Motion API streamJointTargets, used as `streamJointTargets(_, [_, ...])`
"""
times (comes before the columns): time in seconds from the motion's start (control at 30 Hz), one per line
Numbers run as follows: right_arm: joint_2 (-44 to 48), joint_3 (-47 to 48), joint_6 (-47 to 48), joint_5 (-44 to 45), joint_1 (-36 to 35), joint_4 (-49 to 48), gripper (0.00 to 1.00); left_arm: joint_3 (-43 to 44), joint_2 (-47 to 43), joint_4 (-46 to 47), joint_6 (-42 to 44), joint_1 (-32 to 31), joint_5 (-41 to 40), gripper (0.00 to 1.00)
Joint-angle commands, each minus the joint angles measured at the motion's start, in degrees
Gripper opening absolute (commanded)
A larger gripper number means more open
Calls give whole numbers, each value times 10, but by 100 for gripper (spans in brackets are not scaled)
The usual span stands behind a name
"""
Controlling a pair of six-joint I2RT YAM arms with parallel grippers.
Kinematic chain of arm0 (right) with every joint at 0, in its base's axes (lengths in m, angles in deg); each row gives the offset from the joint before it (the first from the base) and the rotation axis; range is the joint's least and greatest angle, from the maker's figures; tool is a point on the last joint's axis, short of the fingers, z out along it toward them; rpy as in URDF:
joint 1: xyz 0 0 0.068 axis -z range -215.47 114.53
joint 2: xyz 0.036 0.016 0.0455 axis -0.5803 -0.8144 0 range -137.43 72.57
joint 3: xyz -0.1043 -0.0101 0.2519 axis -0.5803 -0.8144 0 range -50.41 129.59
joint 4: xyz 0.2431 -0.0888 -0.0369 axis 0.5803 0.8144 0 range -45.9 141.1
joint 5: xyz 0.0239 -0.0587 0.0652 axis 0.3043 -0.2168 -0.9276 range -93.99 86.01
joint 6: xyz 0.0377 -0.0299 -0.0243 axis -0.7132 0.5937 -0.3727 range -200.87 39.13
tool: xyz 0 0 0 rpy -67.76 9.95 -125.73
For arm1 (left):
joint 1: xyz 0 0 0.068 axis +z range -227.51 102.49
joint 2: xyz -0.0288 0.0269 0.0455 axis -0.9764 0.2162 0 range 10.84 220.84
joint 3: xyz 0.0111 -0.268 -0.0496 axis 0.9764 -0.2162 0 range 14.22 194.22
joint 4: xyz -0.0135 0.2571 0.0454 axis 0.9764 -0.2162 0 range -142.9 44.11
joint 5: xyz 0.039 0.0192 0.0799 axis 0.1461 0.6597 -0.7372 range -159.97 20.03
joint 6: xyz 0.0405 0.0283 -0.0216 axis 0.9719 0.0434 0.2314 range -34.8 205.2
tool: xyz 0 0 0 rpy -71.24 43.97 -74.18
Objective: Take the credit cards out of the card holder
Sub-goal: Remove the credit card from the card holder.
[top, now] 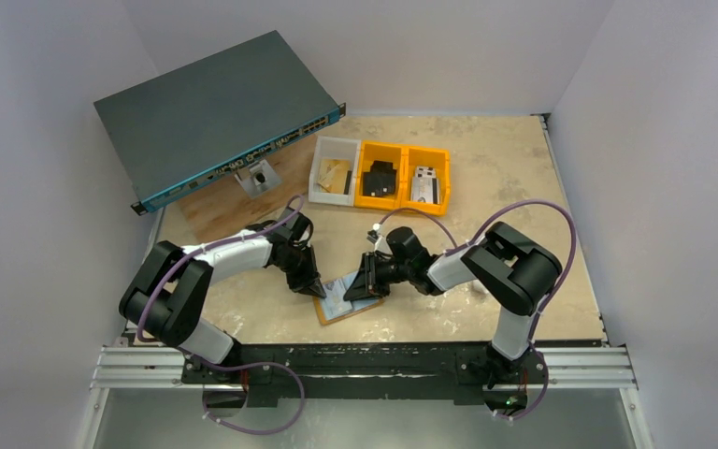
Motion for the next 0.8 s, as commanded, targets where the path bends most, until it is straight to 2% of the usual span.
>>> streamJointTargets(0.0, [-4,15,0,-8,-6,-15,12,-8,25,2,11,-6,-55,0])
streamJointTargets(0.2, [16,11,14,8,-2,19,0,-5,24,-14,19,-4,-68,0])
streamJointTargets(0.5, [50,-18,31,35,44,55,0,-18,21,-25,30,10,-83,0])
streamJointTargets(0.77, [39,-22,34,22,49,43,0,-16,22,-22,32,11,-79,0])
